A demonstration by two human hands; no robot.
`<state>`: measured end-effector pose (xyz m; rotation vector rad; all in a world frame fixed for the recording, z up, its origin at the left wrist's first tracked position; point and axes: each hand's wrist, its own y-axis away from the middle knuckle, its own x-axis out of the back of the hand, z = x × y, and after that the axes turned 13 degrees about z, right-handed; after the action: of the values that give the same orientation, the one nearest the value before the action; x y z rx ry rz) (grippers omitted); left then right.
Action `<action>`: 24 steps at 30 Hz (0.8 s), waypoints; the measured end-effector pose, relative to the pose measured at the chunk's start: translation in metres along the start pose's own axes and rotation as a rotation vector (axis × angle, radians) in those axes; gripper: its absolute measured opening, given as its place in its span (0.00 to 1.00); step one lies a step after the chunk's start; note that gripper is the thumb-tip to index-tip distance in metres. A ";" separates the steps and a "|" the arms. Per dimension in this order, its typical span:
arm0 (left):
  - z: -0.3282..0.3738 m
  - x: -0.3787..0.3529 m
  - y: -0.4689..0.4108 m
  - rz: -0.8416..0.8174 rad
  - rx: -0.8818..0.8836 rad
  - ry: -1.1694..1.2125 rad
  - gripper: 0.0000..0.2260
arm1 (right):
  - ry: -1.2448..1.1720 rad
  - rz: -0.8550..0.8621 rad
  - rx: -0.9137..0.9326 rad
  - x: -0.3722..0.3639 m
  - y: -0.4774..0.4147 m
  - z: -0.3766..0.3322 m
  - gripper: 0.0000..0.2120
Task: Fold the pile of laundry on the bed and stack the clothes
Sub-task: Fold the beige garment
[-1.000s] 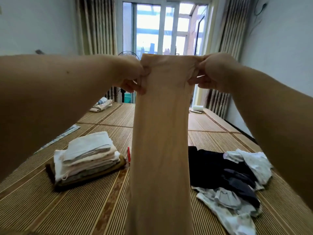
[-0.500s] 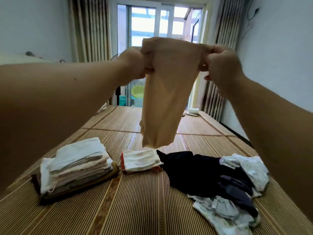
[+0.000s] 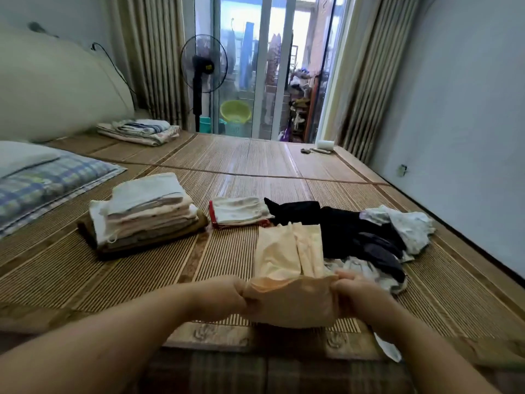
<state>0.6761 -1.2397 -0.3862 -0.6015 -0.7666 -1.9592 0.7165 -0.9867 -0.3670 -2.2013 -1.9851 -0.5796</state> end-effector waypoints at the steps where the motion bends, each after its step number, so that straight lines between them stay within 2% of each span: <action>1: -0.005 -0.010 0.005 -0.039 0.012 -0.009 0.11 | 0.010 -0.039 -0.059 -0.003 0.006 0.010 0.09; 5: -0.013 -0.026 0.012 -0.100 -0.001 -0.064 0.14 | -0.010 -0.154 -0.190 -0.010 0.014 0.027 0.15; 8: -0.012 -0.023 0.012 -0.160 -0.028 -0.054 0.10 | 0.027 -0.206 -0.156 -0.010 0.013 0.027 0.12; 11: -0.014 -0.021 0.005 -0.170 -0.042 0.109 0.07 | 0.025 -0.150 -0.096 -0.011 0.010 0.025 0.10; 15: -0.009 -0.010 -0.004 0.071 -0.016 0.373 0.09 | -0.073 0.066 -0.002 -0.012 -0.005 0.011 0.12; 19: 0.030 0.037 -0.019 0.344 -0.035 0.681 0.09 | -0.273 0.206 0.133 0.000 -0.034 -0.049 0.11; 22: 0.077 0.090 -0.024 0.528 -0.124 0.707 0.09 | -0.295 0.307 0.316 0.017 -0.043 -0.119 0.11; 24: 0.112 0.127 -0.018 0.609 -0.220 0.712 0.10 | -0.342 0.300 0.418 0.028 -0.041 -0.164 0.11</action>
<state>0.6131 -1.2260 -0.2287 -0.1854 0.0819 -1.5191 0.6460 -1.0110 -0.2132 -2.3588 -1.6524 0.2440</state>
